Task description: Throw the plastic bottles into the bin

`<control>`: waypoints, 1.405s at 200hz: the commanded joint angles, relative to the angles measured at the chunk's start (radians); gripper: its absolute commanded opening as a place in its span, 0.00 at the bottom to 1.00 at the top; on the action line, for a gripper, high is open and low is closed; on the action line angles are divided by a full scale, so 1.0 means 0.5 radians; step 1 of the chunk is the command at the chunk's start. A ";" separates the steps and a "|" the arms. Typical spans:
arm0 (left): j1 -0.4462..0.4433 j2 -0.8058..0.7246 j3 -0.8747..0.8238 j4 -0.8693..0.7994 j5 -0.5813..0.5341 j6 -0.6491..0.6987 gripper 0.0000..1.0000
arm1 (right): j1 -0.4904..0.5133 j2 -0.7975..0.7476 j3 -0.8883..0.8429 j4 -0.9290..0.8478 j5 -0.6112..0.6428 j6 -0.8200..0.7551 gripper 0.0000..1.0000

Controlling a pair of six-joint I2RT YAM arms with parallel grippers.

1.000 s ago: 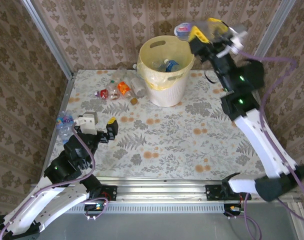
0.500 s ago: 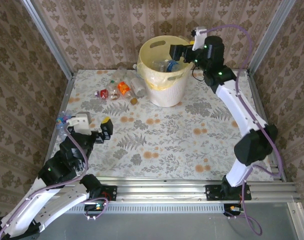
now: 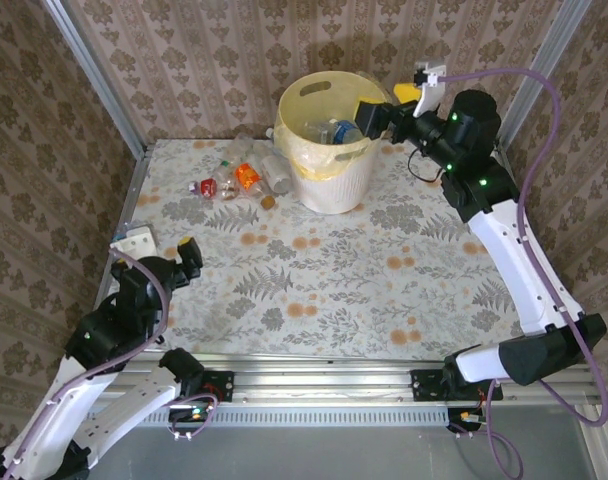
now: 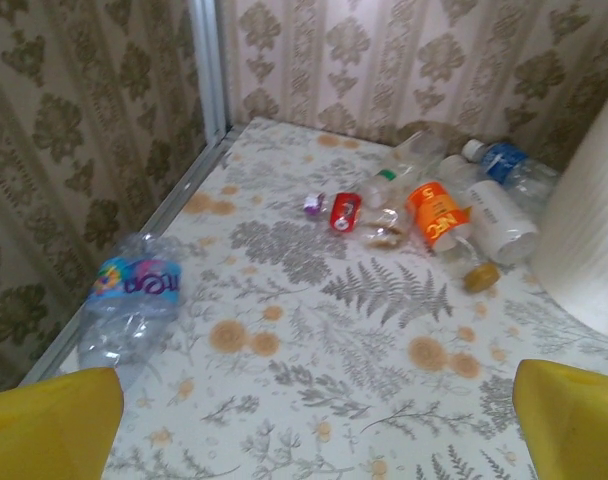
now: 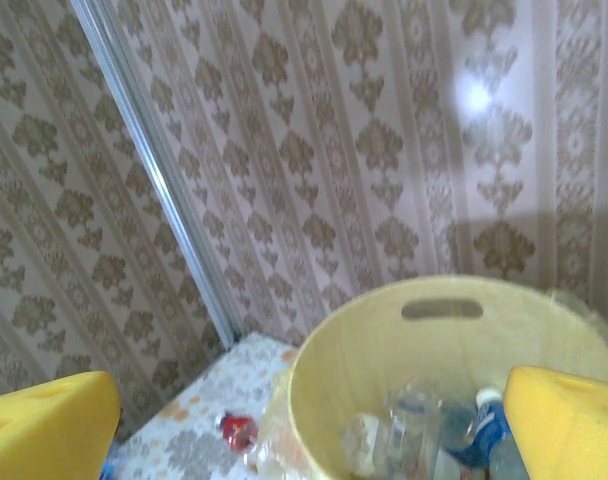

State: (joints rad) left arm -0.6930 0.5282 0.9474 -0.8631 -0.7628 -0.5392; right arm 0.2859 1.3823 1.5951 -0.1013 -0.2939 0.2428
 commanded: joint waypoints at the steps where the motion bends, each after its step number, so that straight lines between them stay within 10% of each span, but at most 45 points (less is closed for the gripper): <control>1: 0.122 0.085 0.060 -0.191 0.099 -0.090 1.00 | 0.011 -0.112 -0.042 -0.031 -0.112 0.053 1.00; 104: 1.140 0.589 0.035 -0.262 0.808 0.095 1.00 | 0.037 -0.461 -0.452 -0.276 -0.319 -0.096 1.00; 281: 1.995 1.945 0.438 0.106 0.852 0.698 1.00 | 0.032 -0.796 -0.914 -0.346 -0.395 -0.192 1.00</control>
State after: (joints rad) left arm 0.2710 1.4551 1.1313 -0.8509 -0.3630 -0.2409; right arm 0.2993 1.0065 1.1492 -0.2665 -0.4545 0.1658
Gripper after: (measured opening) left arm 0.997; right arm 0.999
